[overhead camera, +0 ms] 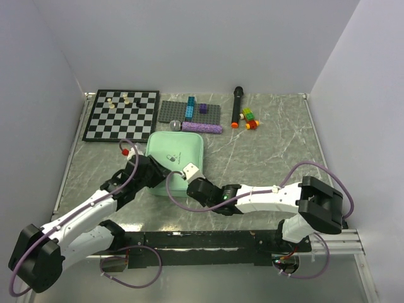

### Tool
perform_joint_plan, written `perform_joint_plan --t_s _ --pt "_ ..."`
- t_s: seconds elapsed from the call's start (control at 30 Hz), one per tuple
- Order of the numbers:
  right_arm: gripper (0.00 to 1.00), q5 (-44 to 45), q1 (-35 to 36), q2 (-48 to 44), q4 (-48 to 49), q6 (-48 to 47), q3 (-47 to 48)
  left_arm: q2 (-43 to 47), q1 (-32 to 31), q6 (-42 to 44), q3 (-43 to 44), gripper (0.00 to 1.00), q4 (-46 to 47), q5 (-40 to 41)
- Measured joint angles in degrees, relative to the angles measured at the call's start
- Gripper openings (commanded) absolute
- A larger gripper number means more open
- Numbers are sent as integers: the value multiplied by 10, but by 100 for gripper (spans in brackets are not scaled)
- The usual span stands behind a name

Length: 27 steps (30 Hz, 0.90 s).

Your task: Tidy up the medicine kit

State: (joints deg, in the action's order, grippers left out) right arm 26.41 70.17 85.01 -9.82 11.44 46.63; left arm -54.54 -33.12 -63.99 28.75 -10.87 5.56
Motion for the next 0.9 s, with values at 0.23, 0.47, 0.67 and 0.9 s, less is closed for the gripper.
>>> perform_joint_plan --t_s 0.23,0.47,0.67,0.9 --pt "0 -6 -24 -33 -2 -7 -27 -19 -1 -2 -32 1 52 -14" --pt "0 -26 -58 -37 -13 1 -27 -41 -1 -2 -37 1 87 -28" --pt "0 -83 -114 -64 -7 20 -40 -43 2 -2 -50 1 122 -39" --pt "0 -139 -162 -85 11 37 -59 -46 8 -1 -60 1 142 -55"
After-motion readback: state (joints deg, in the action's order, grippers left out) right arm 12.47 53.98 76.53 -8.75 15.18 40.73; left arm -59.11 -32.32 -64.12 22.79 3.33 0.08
